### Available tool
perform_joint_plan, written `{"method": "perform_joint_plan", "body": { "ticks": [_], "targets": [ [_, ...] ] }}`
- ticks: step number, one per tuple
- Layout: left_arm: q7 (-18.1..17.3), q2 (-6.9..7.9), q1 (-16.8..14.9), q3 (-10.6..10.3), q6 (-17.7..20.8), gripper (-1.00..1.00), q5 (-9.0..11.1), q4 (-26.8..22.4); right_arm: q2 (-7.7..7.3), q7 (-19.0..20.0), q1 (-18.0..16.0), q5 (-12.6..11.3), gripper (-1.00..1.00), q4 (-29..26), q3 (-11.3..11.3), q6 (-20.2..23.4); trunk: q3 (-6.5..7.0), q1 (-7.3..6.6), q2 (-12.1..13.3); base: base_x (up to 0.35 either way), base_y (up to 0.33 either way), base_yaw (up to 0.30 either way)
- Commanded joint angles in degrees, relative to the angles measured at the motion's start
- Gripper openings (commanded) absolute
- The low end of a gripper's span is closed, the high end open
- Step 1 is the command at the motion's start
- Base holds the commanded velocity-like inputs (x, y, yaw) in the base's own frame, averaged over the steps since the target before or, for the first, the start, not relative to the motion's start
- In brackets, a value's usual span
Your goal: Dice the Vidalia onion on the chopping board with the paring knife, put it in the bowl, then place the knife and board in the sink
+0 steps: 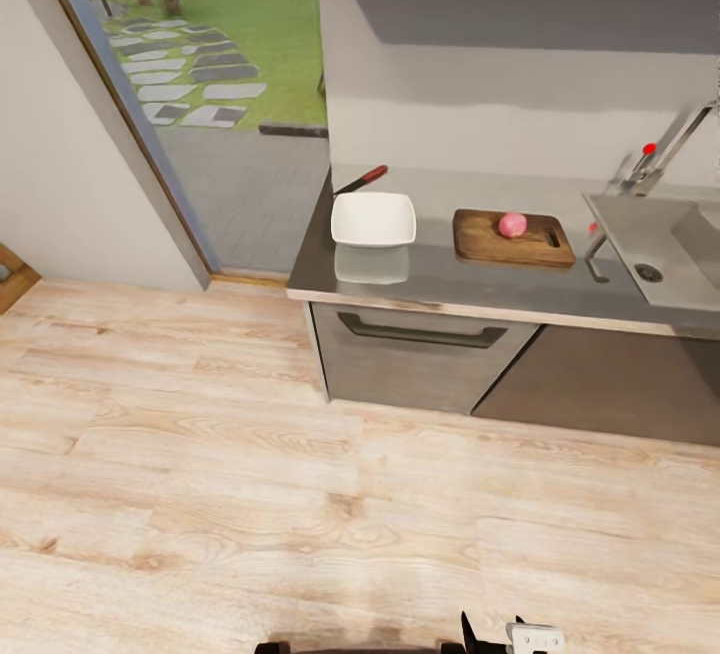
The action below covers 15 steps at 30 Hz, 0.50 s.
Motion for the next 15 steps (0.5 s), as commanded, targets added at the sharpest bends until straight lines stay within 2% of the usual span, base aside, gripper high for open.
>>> {"method": "perform_joint_plan", "body": {
  "ticks": [1, 15],
  "targets": [
    [0.2, 0.04, 0.04, -0.51, -0.06, 1.0, 0.57, -0.13, 0.09, 0.48, -0.05, 0.32, 1.0, 0.01, -0.48, -0.19, 0.02, 0.03, -0.08, 0.0, 0.0, 0.0],
    [0.2, 0.05, 0.04, -0.51, -0.06, 1.0, 0.57, -0.11, 0.09, 0.48, -0.05, 0.32, 1.0, 0.05, -0.48, -0.16, 1.29, 0.03, -0.08, 0.0, 0.0, 0.0]
  ]
}}
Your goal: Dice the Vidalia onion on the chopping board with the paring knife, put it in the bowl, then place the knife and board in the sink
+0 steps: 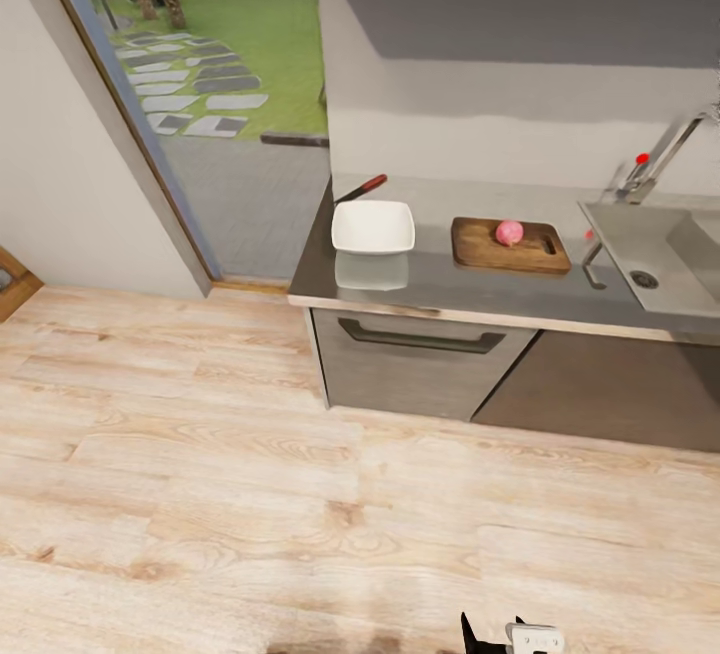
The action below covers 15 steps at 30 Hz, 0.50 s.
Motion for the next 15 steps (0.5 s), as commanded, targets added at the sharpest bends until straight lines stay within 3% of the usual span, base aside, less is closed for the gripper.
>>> {"method": "perform_joint_plan", "body": {
  "ticks": [1, 8, 15],
  "targets": [
    [0.2, 0.04, 0.04, -0.51, -0.06, 1.0, 0.53, -0.1, 0.09, 0.47, -0.04, 0.32, 1.0, -0.02, -0.48, -0.2, 0.02, 0.03, -0.09, 0.0, 0.0, 0.0],
    [0.2, 0.04, 0.04, -0.51, -0.06, 1.0, 0.54, -0.12, 0.06, 0.48, -0.02, 0.32, 1.0, -0.01, -0.48, -0.17, 0.65, 0.03, -0.09, 0.001, 0.026, 0.0],
    [0.2, 0.04, 0.04, -0.51, 0.02, 1.0, 0.53, -0.1, 0.02, 0.51, -0.01, 0.32, 1.0, -0.01, -0.48, -0.17, 1.28, 0.03, -0.09, 0.058, 0.224, 0.0]
  ]
}}
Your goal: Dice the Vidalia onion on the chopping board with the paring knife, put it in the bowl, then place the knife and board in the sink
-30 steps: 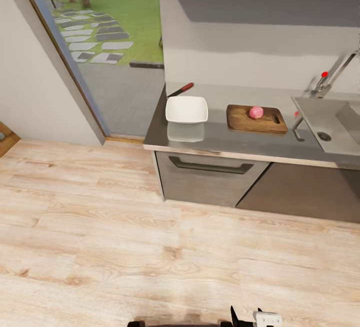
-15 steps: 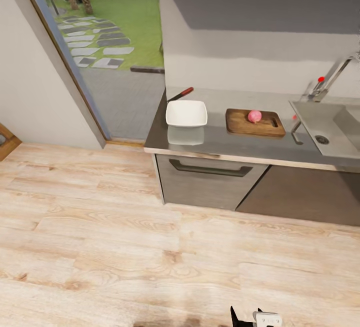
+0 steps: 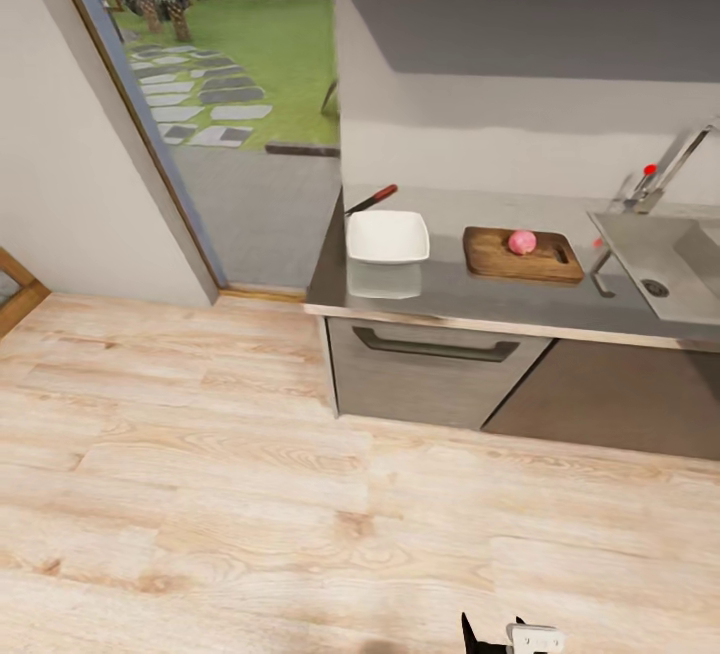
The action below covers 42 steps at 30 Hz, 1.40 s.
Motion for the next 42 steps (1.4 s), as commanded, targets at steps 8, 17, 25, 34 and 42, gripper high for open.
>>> {"method": "perform_joint_plan", "body": {
  "ticks": [8, 17, 25, 34, 42],
  "targets": [
    [0.18, 0.04, 0.04, -0.51, 0.01, 1.0, 0.52, -0.07, 0.1, 0.43, -0.02, 0.32, 1.0, -0.04, -0.48, -0.19, 0.65, 0.04, -0.09, 0.091, 0.274, 0.0],
    [0.18, -0.03, 0.04, -0.51, 0.05, 1.0, 0.52, 0.09, 0.1, 0.48, -0.04, 0.32, 1.0, -0.04, -0.48, -0.2, 1.46, 0.04, -0.09, 0.103, 0.277, 0.0],
    [0.18, -0.05, 0.04, -0.51, 0.05, 1.0, 0.52, 0.1, 0.07, 0.5, -0.03, 0.32, 1.0, -0.04, -0.46, -0.2, 2.18, 0.04, -0.09, 0.11, 0.277, 0.0],
    [0.18, -0.03, 0.04, -0.51, 0.05, 1.0, 0.52, 0.1, 0.07, 0.49, -0.02, 0.32, 1.0, -0.03, -0.4, -0.2, 3.0, 0.04, -0.09, 0.12, 0.277, 0.0],
    [0.18, -0.07, 0.04, -0.51, -0.02, 1.0, 0.52, 0.1, 0.07, 0.51, -0.04, 0.32, 1.0, -0.04, -0.39, -0.22, 3.72, 0.04, -0.09, 0.129, 0.171, 0.0]
  ]
}}
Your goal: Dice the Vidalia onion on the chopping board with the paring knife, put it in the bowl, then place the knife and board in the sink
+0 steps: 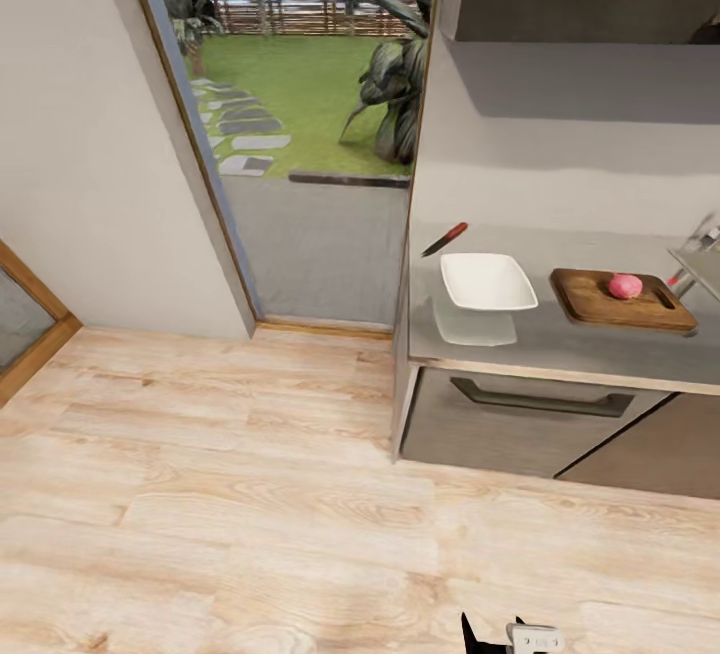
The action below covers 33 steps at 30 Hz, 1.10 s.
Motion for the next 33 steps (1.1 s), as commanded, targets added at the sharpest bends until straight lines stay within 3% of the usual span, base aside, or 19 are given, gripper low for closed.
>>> {"method": "perform_joint_plan", "body": {
  "ticks": [1, 33],
  "targets": [
    [0.21, 0.01, 0.04, -0.51, -0.07, 1.0, 0.55, -0.12, 0.09, 0.47, -0.04, 0.32, 1.0, -0.03, -0.48, -0.19, 0.02, 0.04, -0.09, 0.019, 0.016, 0.0],
    [0.12, -0.03, 0.04, -0.51, -0.08, 1.0, 0.55, -0.12, 0.09, 0.47, -0.03, 0.32, 1.0, -0.01, -0.48, -0.19, 2.9, 0.04, -0.09, 0.001, 0.001, 0.0]
  ]
}}
